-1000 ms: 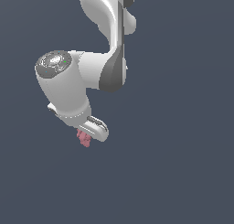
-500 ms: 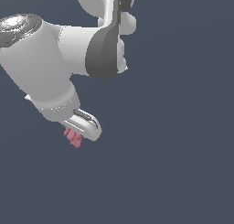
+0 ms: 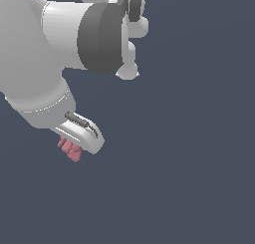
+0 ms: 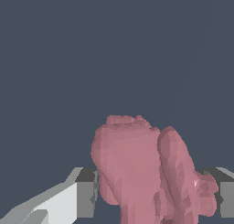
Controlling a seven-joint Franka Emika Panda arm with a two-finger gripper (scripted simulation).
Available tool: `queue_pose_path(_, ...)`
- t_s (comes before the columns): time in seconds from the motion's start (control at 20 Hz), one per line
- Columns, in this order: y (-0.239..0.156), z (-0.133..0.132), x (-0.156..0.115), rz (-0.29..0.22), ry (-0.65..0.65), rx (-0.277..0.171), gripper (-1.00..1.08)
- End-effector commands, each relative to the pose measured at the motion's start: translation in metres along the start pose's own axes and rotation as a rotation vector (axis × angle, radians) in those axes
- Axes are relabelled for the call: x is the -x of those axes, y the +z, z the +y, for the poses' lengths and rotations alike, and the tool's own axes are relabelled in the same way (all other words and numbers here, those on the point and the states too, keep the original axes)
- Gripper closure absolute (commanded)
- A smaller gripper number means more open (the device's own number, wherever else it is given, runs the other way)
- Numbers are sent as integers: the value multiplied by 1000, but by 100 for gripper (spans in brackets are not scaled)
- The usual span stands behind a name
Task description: Pick up the object and move it to a goal position.
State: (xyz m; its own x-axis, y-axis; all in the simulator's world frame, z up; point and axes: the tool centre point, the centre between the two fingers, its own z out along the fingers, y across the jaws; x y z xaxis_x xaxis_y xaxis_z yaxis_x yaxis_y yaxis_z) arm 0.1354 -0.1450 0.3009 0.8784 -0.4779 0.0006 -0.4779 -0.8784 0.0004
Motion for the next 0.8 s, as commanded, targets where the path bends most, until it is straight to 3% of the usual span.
queue_pose_path(0.0, -7, 0, -3, 0, 0, 0, 108)
queue_pose_path(0.75, -19, 0, -10, -1, 0, -1, 108)
